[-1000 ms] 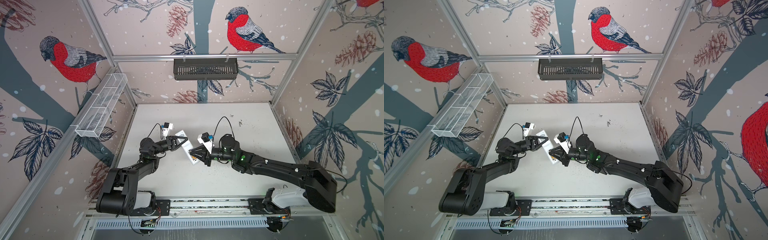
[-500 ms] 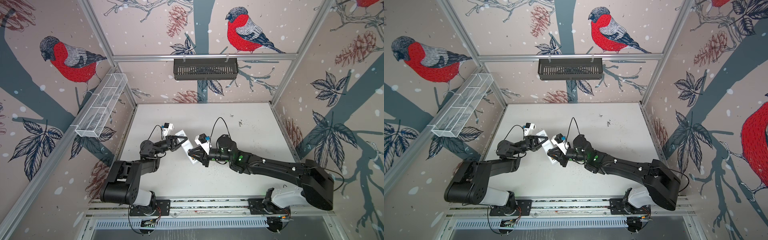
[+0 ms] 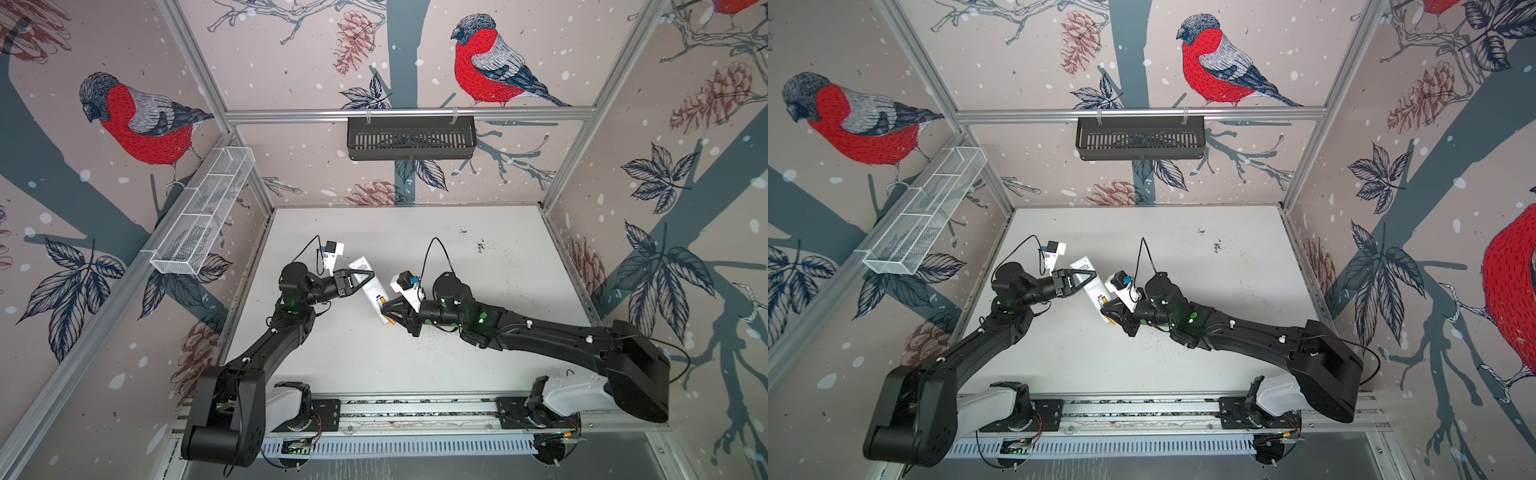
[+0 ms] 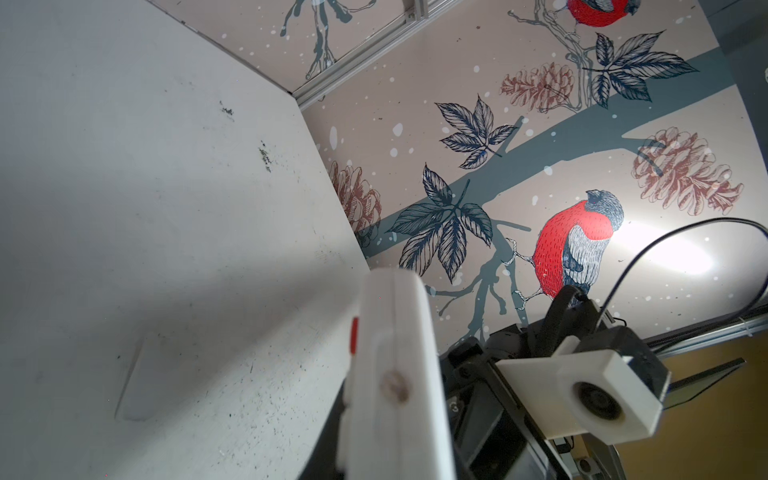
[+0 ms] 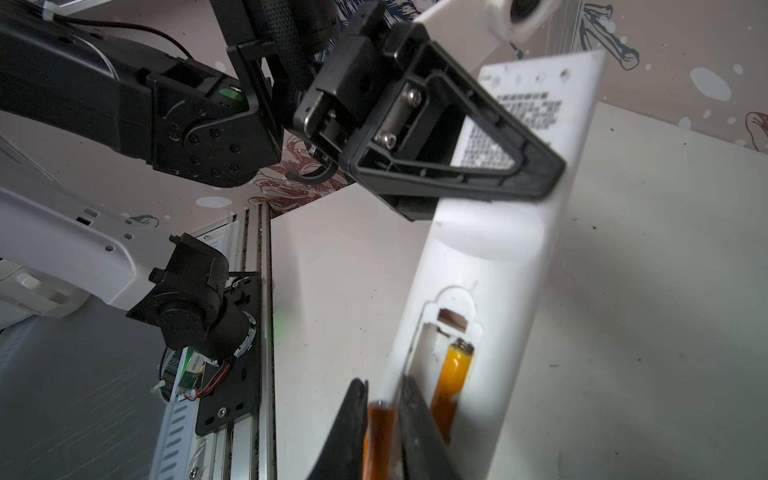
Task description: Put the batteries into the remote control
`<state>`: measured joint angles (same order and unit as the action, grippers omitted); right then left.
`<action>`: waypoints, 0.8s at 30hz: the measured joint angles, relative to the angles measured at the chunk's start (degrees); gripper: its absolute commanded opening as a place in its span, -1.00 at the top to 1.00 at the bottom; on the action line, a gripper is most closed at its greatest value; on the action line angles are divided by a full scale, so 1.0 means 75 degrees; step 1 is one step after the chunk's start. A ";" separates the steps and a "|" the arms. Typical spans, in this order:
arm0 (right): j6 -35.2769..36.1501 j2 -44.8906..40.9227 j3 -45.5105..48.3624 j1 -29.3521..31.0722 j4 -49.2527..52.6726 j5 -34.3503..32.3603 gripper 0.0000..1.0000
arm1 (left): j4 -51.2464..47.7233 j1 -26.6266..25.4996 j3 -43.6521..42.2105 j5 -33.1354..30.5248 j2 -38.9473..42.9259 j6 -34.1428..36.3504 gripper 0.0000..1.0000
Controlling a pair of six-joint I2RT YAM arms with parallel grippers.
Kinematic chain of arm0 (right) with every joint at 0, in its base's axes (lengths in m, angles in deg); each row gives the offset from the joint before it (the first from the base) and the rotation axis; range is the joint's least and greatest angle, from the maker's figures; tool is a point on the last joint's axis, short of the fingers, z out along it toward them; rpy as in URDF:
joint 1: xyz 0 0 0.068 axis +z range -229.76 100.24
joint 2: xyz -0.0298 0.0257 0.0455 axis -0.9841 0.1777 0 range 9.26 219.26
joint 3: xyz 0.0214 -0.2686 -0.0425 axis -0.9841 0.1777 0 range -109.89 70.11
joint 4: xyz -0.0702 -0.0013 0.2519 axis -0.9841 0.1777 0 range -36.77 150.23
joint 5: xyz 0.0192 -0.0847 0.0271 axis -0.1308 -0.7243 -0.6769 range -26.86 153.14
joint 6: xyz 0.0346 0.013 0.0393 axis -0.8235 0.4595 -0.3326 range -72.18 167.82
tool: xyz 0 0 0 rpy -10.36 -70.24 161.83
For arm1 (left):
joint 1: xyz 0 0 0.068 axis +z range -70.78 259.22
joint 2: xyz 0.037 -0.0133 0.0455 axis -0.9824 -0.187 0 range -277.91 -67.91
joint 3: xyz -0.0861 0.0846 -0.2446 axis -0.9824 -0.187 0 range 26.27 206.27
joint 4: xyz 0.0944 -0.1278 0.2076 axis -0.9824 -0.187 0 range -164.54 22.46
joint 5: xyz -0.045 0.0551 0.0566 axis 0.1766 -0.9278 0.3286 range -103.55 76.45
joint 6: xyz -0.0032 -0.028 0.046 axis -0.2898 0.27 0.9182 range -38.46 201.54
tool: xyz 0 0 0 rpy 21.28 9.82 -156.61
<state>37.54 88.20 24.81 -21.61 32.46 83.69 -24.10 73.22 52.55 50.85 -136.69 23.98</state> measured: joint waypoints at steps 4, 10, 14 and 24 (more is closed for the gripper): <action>0.0000 0.0000 0.0000 0.0000 0.0000 -0.0061 0.65 | 0.0023 0.0000 -0.0029 0.0003 -0.0012 -0.0099 1.00; -0.0003 -0.0143 0.0189 -0.0076 0.0251 -0.0318 0.59 | -0.1789 0.0032 0.0507 -0.0638 0.0242 0.1148 1.00; -0.0038 -0.0545 0.0592 -0.0125 0.0714 -0.0746 0.43 | -0.3611 0.0201 0.0959 -0.1740 0.0484 0.2299 1.00; -0.2002 -0.1198 0.1346 0.1378 0.3722 -0.1749 0.01 | -0.5584 0.0565 0.1230 -0.3515 0.0959 0.3506 1.00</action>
<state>22.52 79.22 34.91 -11.27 60.37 70.58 -65.97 77.46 61.77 24.50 -129.50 50.27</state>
